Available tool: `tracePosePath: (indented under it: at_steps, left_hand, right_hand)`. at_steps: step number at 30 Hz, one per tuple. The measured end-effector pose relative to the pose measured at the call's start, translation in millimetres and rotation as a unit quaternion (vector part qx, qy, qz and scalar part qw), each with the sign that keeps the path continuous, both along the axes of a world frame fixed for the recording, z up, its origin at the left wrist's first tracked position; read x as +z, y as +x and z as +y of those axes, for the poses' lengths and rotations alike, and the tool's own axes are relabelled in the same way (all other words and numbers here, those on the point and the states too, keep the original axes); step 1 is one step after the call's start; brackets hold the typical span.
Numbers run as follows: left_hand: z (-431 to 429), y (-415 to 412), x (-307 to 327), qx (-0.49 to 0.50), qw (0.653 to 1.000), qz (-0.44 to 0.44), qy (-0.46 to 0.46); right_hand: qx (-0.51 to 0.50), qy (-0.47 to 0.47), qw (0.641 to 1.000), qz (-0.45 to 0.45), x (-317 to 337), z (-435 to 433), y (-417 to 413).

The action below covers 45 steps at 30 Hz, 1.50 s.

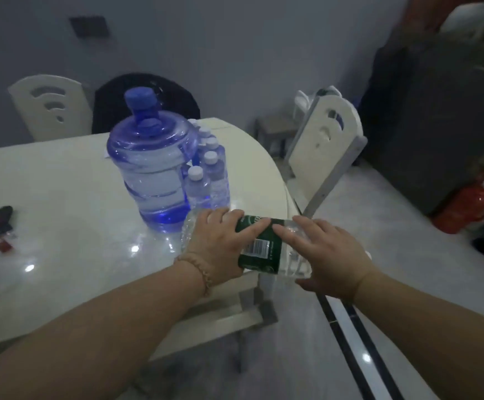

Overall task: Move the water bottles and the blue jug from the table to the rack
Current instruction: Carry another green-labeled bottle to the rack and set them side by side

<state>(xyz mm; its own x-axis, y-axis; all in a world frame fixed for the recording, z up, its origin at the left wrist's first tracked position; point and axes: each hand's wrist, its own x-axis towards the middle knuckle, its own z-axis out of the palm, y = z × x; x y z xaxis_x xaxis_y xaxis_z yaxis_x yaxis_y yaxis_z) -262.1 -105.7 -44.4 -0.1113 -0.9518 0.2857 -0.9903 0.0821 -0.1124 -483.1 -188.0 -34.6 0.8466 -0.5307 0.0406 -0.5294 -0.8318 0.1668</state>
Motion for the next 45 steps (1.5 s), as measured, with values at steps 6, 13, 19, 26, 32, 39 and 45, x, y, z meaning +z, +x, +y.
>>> tracePosePath:
  at_steps: [6, 13, 19, 26, 32, 39, 45]
  left_hand:
    - [-70.0, -145.2, 19.3, -0.041, 0.998, -0.037, -0.03]
    - [-144.8, -240.1, 28.6, -0.082, 0.996, -0.047, 0.001]
    - [-239.7, -281.1, 29.9, -0.121, 0.99, -0.068, 0.016]
    - [-398.3, -315.9, 21.0, -0.159, 0.985, -0.054, 0.028]
    - [-541.5, -322.5, 41.2, -0.2, 0.977, -0.063, 0.019]
    - [-683.8, -302.3, 30.0, -0.206, 0.974, -0.074, 0.05]
    - [-807.7, -262.9, 0.4, -0.129, 0.986, -0.066, 0.082]
  right_hand:
    - [-0.049, -0.011, 0.998, -0.037, 28.8, -40.7, -152.6]
    - [-0.087, -0.001, 0.996, -0.029, 36.2, -100.1, -253.3]
    - [-0.141, 0.021, 0.989, -0.038, 26.6, -174.4, -294.3]
    - [-0.197, 0.03, 0.98, 0.005, 28.9, -314.2, -327.2]
    - [-0.238, 0.025, 0.971, -0.009, 44.7, -438.4, -333.9]
    - [-0.243, 0.054, 0.968, -0.027, 28.1, -575.2, -311.5]
    - [-0.165, 0.075, 0.983, -0.01, -2.3, -734.2, -272.8]
